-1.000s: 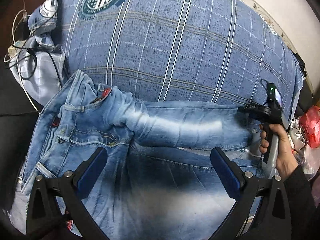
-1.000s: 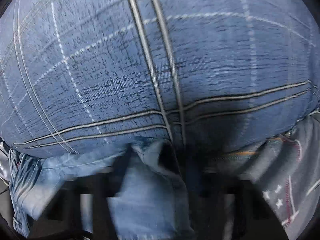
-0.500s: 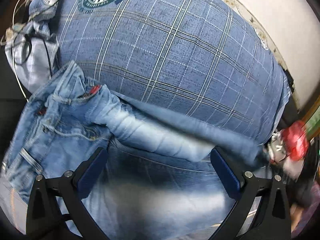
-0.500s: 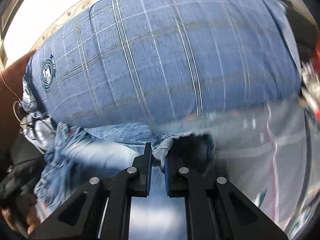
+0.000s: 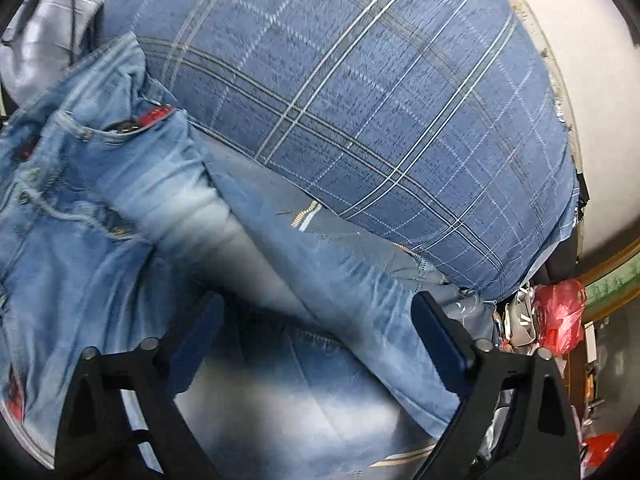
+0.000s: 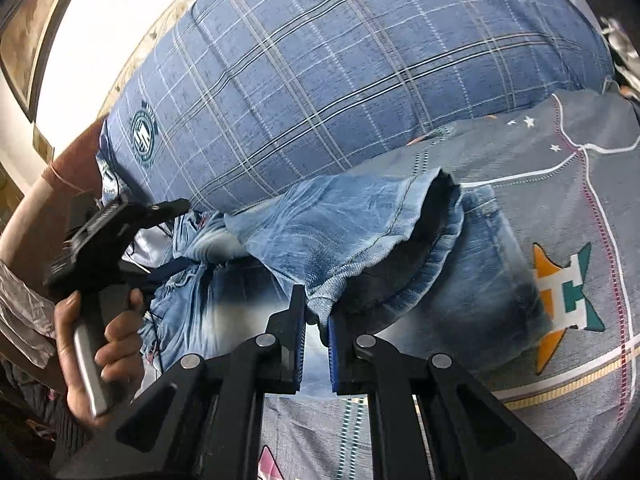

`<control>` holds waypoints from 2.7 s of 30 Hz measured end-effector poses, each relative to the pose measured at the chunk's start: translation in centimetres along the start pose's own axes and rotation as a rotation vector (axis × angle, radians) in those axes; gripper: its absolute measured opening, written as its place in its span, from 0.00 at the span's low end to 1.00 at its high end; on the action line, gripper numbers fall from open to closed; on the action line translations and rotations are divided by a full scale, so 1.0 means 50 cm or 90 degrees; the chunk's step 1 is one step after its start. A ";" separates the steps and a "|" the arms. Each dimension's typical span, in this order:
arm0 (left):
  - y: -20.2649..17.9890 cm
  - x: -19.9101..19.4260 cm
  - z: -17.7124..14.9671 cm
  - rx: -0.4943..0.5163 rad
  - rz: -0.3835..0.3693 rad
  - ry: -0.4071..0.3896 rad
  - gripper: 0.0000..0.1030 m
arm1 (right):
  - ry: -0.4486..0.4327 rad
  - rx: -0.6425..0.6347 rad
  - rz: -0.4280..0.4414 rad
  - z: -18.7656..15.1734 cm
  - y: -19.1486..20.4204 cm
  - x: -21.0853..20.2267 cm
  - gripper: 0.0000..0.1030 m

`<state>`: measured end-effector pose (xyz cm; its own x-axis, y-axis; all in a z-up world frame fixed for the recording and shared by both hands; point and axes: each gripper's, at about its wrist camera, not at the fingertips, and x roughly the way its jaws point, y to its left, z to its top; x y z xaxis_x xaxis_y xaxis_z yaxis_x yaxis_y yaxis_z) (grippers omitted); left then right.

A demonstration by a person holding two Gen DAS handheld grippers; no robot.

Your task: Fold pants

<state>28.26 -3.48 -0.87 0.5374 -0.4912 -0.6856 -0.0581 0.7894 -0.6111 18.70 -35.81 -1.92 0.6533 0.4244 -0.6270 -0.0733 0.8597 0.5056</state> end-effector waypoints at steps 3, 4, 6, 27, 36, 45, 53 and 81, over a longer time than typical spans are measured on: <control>-0.003 0.045 0.021 -0.014 0.024 0.036 0.76 | -0.008 0.022 0.010 0.008 -0.021 -0.012 0.07; -0.004 0.062 0.026 -0.017 0.035 0.050 0.76 | -0.006 0.022 0.008 0.010 -0.026 -0.013 0.07; -0.003 0.092 0.029 -0.024 0.058 0.072 0.72 | -0.001 0.025 0.009 0.008 -0.033 -0.015 0.07; 0.057 -0.149 -0.066 -0.121 -0.117 -0.099 0.02 | -0.108 0.043 -0.004 0.033 -0.089 -0.079 0.08; 0.284 -0.094 -0.289 -0.261 -0.090 0.072 0.02 | 0.139 0.080 -0.022 -0.028 -0.165 0.010 0.19; 0.211 -0.132 -0.285 -0.117 -0.069 0.017 0.38 | -0.007 0.088 -0.071 0.014 -0.143 -0.032 0.65; 0.162 -0.080 -0.290 -0.117 -0.089 0.057 0.17 | 0.096 0.085 -0.121 0.063 -0.172 0.107 0.03; 0.085 0.002 -0.313 -0.067 -0.056 0.088 0.08 | 0.011 0.164 -0.153 -0.001 -0.255 -0.056 0.23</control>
<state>14.92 -5.96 -9.73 0.4242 -0.6082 -0.6709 -0.1079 0.7017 -0.7043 17.77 -47.93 -6.62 0.6163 0.2258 -0.7545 0.2739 0.8368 0.4741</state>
